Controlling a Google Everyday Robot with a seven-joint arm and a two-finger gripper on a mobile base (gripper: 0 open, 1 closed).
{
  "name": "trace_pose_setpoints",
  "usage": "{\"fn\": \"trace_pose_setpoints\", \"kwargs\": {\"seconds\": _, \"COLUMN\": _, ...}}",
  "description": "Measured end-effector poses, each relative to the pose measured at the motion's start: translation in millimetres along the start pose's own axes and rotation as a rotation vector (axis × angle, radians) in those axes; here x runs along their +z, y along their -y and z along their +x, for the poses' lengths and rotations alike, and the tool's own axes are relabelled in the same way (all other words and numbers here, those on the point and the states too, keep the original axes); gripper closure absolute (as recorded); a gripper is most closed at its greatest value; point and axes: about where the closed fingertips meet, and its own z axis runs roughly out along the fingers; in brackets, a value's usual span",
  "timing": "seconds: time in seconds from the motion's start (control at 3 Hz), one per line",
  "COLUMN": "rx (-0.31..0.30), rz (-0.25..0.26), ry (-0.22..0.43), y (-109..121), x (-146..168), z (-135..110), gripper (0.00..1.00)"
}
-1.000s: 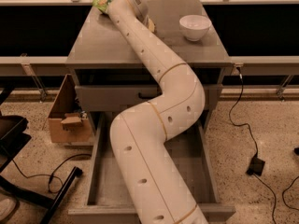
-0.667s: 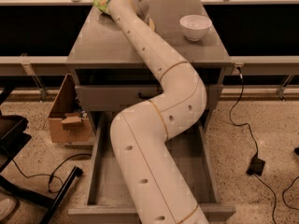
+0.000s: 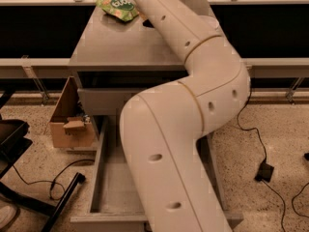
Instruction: Pick rxbar blueberry from middle drawer and place on counter
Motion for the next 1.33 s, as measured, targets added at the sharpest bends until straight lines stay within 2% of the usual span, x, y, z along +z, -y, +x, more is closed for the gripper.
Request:
{"fn": "trace_pose_setpoints", "kwargs": {"seconds": 0.33, "rx": 0.032, "rz": -0.075, "ry": 0.006, "y": 5.8, "x": -53.4, "z": -2.0, "gripper": 1.00}}
{"fn": "trace_pose_setpoints", "kwargs": {"seconds": 0.67, "rx": 0.098, "rz": -0.199, "ry": 0.061, "y": 43.2, "x": -119.9, "z": -12.6, "gripper": 1.00}}
{"fn": "trace_pose_setpoints", "kwargs": {"seconds": 1.0, "rx": 0.149, "rz": -0.353, "ry": 0.075, "y": 66.2, "x": -199.9, "z": 6.1, "gripper": 1.00}}
{"fn": "trace_pose_setpoints", "kwargs": {"seconds": 1.33, "rx": 0.148, "rz": -0.430, "ry": -0.079, "y": 78.3, "x": -207.4, "z": 88.3, "gripper": 1.00}}
